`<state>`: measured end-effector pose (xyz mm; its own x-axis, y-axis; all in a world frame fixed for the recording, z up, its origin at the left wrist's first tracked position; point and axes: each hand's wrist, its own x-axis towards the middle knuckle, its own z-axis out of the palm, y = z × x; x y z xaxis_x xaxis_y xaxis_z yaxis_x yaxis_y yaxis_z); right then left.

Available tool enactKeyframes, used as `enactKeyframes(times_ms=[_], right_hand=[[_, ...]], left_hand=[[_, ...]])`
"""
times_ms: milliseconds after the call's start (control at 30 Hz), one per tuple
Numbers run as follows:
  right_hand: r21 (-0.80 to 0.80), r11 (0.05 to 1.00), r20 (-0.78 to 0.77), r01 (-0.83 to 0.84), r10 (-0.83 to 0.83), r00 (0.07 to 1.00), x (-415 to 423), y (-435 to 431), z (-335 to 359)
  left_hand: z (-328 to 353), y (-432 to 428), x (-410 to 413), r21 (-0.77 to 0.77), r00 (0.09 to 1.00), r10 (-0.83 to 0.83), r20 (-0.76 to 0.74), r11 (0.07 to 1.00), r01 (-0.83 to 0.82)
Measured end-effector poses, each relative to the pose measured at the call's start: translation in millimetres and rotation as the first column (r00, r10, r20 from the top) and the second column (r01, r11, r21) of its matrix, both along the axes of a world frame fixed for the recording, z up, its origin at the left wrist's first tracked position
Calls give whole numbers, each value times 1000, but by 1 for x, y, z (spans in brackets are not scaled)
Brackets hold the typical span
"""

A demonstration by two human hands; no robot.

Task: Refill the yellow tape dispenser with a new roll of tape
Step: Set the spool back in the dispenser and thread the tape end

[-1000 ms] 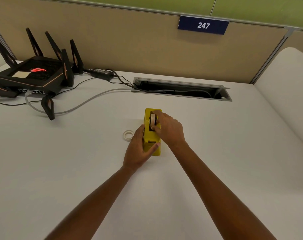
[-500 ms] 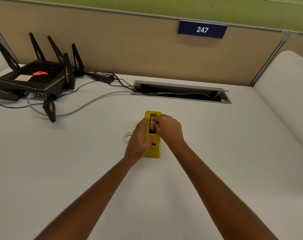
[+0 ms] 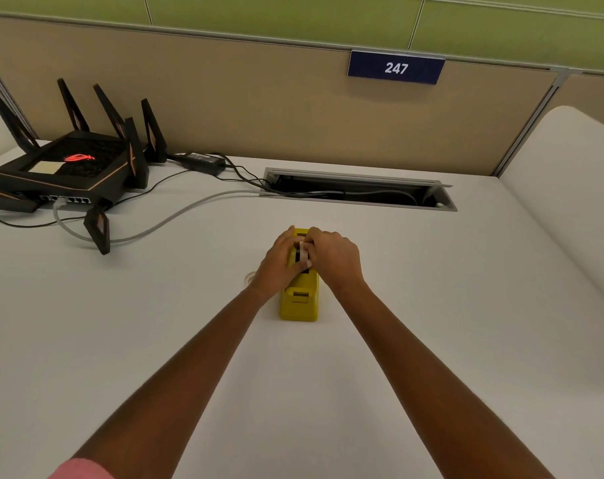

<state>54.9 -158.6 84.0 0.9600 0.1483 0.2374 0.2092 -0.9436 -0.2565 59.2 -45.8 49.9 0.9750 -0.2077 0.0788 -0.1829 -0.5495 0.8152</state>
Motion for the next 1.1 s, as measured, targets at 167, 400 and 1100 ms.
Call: enactKeyframes(times_ms=[167, 400, 1100], right_hand=[[-24, 1000, -1, 9, -9, 1000, 2, 1, 1], [4, 999, -20, 33, -33, 999, 4, 3, 2], [49, 997, -48, 67, -65, 997, 6, 4, 3]], left_hand=[[0, -1, -4, -61, 999, 17, -42, 998, -20], [2, -2, -5, -156, 993, 73, -94, 984, -87], [11, 2, 0, -111, 995, -16, -103, 994, 4]])
